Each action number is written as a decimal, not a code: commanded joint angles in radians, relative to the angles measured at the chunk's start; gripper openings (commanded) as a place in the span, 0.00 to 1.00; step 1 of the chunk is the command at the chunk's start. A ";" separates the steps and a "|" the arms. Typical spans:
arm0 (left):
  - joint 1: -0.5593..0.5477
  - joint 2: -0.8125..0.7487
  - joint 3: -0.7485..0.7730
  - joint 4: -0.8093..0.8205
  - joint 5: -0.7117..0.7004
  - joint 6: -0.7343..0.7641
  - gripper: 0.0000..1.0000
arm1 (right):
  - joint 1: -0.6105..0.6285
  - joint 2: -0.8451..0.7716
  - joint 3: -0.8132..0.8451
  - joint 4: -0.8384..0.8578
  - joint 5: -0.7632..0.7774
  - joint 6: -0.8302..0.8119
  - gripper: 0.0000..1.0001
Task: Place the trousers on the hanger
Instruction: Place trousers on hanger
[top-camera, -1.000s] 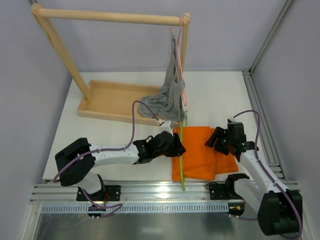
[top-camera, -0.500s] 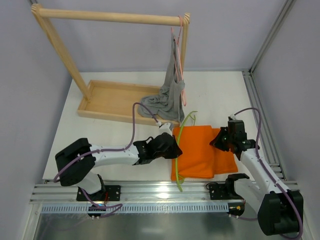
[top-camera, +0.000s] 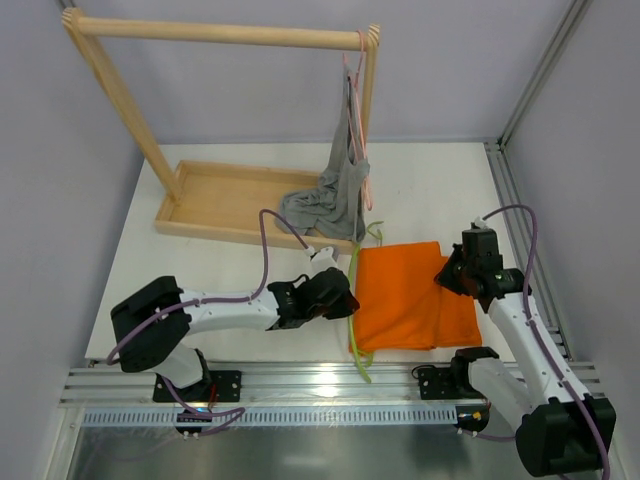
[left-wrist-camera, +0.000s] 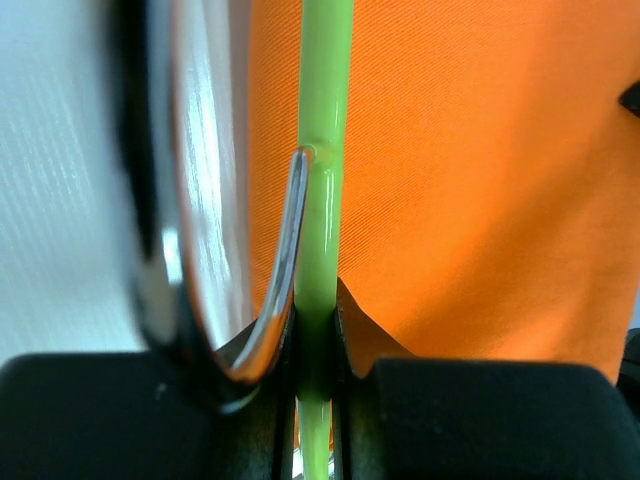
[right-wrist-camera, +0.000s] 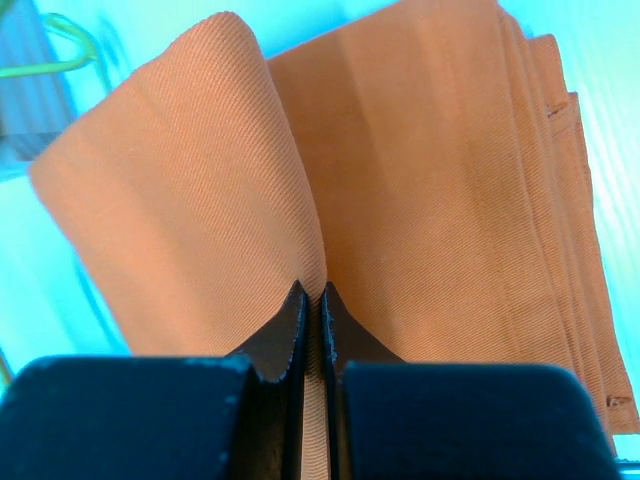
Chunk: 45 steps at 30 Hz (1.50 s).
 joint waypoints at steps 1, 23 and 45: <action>0.001 0.002 0.014 -0.141 -0.100 0.002 0.00 | -0.015 -0.079 0.078 0.040 0.046 -0.009 0.04; 0.000 0.020 0.010 -0.220 -0.177 -0.029 0.00 | -0.102 -0.007 0.250 -0.138 0.249 -0.067 0.04; -0.025 0.011 -0.038 -0.023 -0.130 -0.101 0.00 | -0.238 -0.007 0.155 -0.018 0.071 -0.021 0.50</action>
